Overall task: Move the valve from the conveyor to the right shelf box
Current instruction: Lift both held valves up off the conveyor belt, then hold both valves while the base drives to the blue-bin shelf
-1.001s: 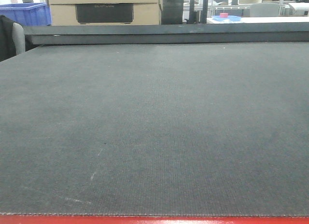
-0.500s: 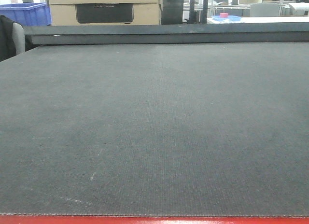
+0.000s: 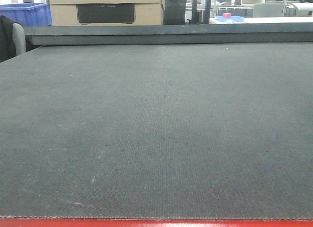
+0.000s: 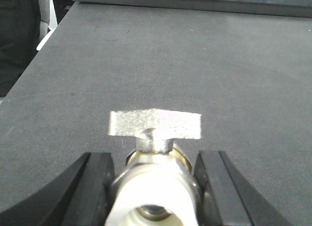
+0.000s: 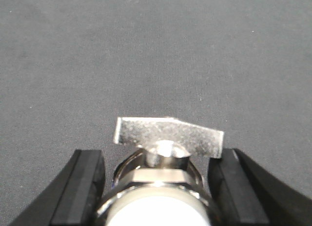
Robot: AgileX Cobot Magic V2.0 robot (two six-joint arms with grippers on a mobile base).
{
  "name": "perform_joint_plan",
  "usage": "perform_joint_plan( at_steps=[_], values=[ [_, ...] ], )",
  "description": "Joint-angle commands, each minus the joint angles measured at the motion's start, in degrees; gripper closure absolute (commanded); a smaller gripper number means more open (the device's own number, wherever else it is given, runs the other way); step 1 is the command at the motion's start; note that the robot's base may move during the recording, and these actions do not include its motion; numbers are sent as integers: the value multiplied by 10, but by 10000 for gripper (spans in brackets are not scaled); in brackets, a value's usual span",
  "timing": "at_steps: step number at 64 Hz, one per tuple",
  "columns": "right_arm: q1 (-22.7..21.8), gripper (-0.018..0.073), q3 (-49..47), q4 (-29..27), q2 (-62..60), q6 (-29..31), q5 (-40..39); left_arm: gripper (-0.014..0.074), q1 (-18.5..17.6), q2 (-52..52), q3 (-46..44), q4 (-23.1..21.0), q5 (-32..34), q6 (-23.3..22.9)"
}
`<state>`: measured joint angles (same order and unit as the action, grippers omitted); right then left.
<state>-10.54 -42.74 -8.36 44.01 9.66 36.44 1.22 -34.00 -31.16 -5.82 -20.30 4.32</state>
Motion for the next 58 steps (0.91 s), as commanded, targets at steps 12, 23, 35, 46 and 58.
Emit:
perform_joint_plan(
  at_steps=[12,23,35,46,58],
  values=[
    [-2,721,-3,1,-7,3,-40,708,-2,6,-4,-5,30,0],
    [-2,721,-3,1,-7,3,-40,708,-2,6,-4,-5,30,0],
    [-2,721,-3,1,-7,3,-40,708,-2,6,-4,-5,30,0],
    [-2,721,-3,1,-7,3,-43,708,-2,6,-4,-5,30,0],
    [-2,721,-3,1,-7,3,-60,708,-2,6,-4,-5,32,0]
  ],
)
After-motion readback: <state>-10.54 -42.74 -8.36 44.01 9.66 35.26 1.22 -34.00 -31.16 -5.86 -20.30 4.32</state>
